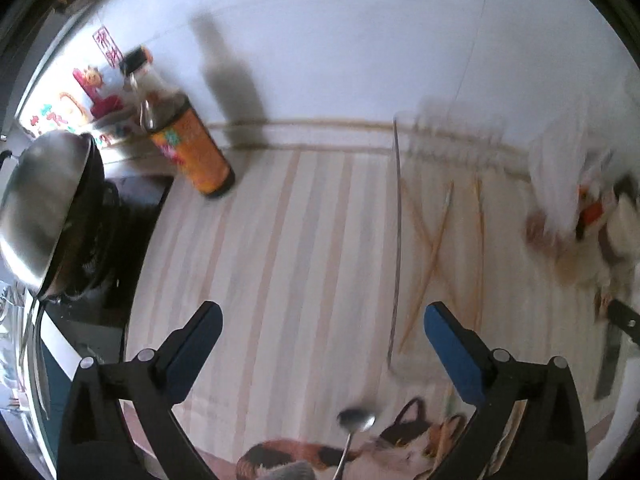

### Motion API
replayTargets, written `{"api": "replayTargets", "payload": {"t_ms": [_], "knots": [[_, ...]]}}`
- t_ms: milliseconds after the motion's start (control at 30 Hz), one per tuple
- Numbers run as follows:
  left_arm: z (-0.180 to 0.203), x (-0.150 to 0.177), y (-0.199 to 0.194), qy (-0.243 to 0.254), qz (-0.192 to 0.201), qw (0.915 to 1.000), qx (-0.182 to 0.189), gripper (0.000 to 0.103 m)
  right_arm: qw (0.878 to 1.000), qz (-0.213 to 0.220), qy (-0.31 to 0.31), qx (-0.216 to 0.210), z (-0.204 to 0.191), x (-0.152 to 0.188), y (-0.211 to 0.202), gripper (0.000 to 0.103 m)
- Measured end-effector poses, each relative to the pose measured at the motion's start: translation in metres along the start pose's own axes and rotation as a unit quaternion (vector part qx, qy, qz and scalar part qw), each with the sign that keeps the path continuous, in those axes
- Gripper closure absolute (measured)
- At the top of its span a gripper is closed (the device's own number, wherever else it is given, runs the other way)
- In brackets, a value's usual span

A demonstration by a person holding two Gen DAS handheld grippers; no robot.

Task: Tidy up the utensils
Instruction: 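Carry both chopsticks into the clear basket and open both tools, then grasp the green-banded chopstick with the left tool while the right tool grasps a chopstick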

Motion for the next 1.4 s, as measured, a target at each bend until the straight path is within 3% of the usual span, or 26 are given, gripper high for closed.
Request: {"api": "replayTargets", "payload": {"t_ms": [100,267,333,433,567,633,767,800,833,933,1067,1400], "knots": [[0.006,0.027,0.013,0.010,-0.015,0.9998,-0.003,0.000,1.000,-0.001,0.016,-0.001,0.023,0.031,0.003,0.050],[0.035,0.081,0.044,0.032,-0.067,0.9972,0.011,0.000,0.997,-0.038,0.056,-0.020,0.062,0.081,0.028,0.052],[0.050,0.098,0.054,0.045,-0.087,0.9950,0.023,0.001,0.995,-0.066,0.064,-0.027,0.068,0.102,0.047,0.068],[0.080,0.122,0.067,0.073,-0.113,0.9895,0.053,0.006,0.993,-0.098,0.059,-0.031,0.070,0.128,0.072,0.081],[0.121,0.148,0.090,0.109,-0.160,0.9776,0.083,0.042,0.991,-0.122,0.050,-0.024,0.066,0.144,0.100,0.087],[0.132,0.155,0.099,0.117,-0.175,0.9739,0.085,0.052,0.990,-0.131,0.046,-0.016,0.065,0.149,0.111,0.087],[0.141,0.163,0.113,0.131,-0.180,0.9726,0.065,0.080,0.989,-0.144,0.034,-0.003,0.061,0.156,0.125,0.087],[0.141,0.162,0.112,0.135,-0.172,0.9739,0.061,0.092,0.989,-0.148,0.030,0.002,0.060,0.157,0.128,0.087],[0.141,0.162,0.113,0.139,-0.171,0.9736,0.060,0.096,0.989,-0.148,0.022,0.012,0.060,0.159,0.129,0.089],[0.137,0.165,0.114,0.140,-0.167,0.9745,0.055,0.098,0.988,-0.149,0.008,0.034,0.060,0.163,0.131,0.096],[0.123,0.165,0.116,0.132,-0.167,0.9755,0.055,0.098,0.986,-0.152,-0.007,0.072,0.069,0.171,0.129,0.096],[0.116,0.161,0.116,0.132,-0.168,0.9752,0.058,0.097,0.983,-0.154,-0.027,0.095,0.067,0.180,0.132,0.096]]}}
Point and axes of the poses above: each gripper's, at about its wrist camera, not at the fingertips, and y roughly the way its jaws point, z to its right, x to its underside, the point moved 8 cm from there along y, roughly the way its jaws point, and after that the axes turned 12 degrees about -z, right-handed, at the moved point
